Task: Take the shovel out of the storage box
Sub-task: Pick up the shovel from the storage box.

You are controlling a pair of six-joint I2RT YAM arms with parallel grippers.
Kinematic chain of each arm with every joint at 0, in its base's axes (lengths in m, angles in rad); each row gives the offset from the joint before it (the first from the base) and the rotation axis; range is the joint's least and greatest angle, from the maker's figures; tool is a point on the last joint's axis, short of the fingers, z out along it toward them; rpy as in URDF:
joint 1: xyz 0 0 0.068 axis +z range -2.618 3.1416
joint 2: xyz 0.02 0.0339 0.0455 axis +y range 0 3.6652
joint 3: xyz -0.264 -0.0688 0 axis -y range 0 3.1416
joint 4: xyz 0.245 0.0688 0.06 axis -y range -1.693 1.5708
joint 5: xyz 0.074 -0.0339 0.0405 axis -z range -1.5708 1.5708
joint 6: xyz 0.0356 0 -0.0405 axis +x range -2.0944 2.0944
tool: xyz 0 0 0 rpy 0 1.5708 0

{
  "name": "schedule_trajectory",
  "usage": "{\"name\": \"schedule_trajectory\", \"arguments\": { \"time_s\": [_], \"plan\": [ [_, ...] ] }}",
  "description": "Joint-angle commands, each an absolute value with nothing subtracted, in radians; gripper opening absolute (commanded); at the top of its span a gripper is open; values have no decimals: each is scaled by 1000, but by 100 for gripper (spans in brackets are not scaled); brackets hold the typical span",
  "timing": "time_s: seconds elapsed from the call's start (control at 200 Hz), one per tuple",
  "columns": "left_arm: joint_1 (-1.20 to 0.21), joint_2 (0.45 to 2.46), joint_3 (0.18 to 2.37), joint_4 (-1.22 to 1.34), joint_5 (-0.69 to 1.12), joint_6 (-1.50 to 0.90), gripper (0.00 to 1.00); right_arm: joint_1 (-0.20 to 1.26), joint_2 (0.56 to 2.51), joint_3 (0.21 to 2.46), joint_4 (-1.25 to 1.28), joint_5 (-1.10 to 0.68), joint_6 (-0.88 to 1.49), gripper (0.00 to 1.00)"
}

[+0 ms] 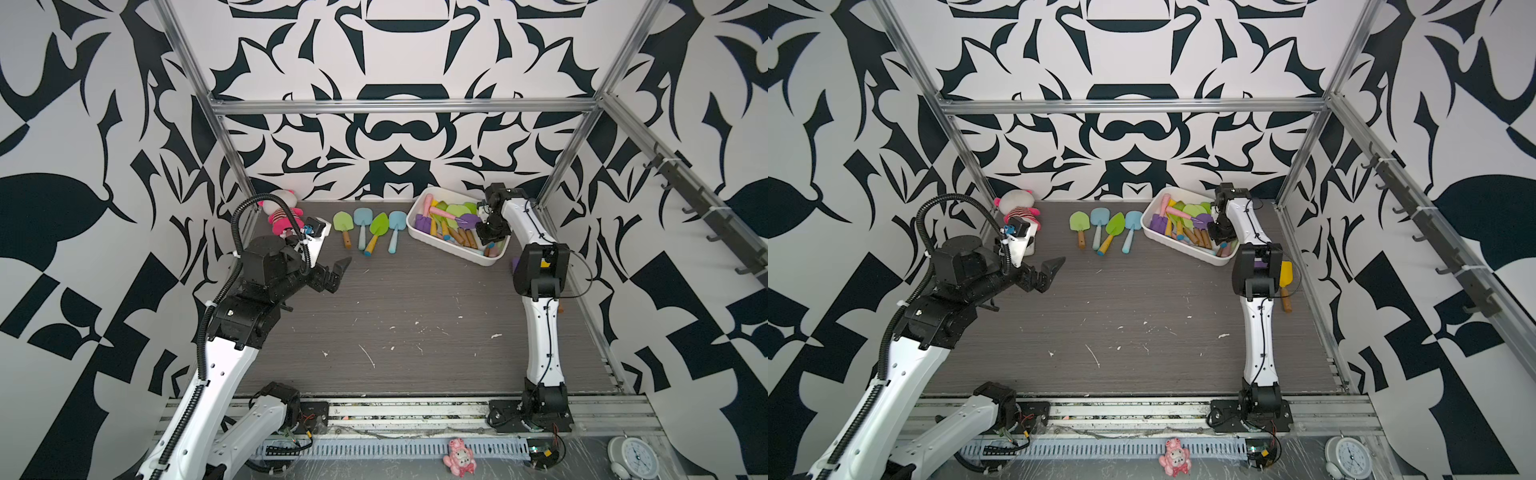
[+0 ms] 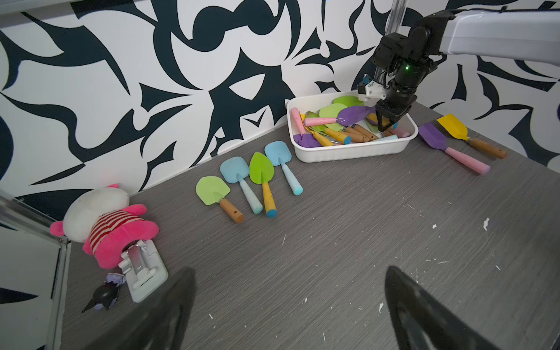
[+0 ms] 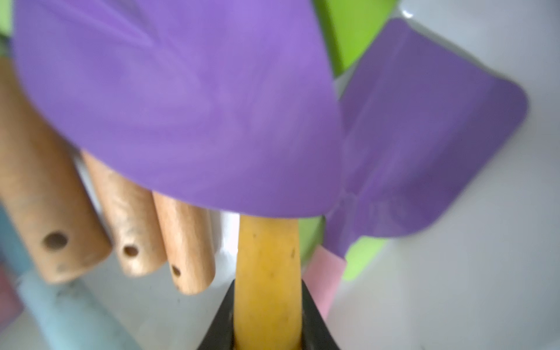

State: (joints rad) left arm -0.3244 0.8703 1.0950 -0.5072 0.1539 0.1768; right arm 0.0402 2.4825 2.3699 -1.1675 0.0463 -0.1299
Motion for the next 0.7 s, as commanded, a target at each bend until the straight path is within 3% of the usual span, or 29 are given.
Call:
{"name": "schedule_trajectory", "arguments": {
  "time_s": [0.0, 0.695],
  "plan": [
    [-322, 849, 1084, -508, 151, 187, 99, 45, 2382, 2353, -1195, 40, -158, 0],
    [-322, 852, 1077, -472, 154, 190, 99, 61, 2333, 2364, -1185, 79, -114, 0]
  ]
}}
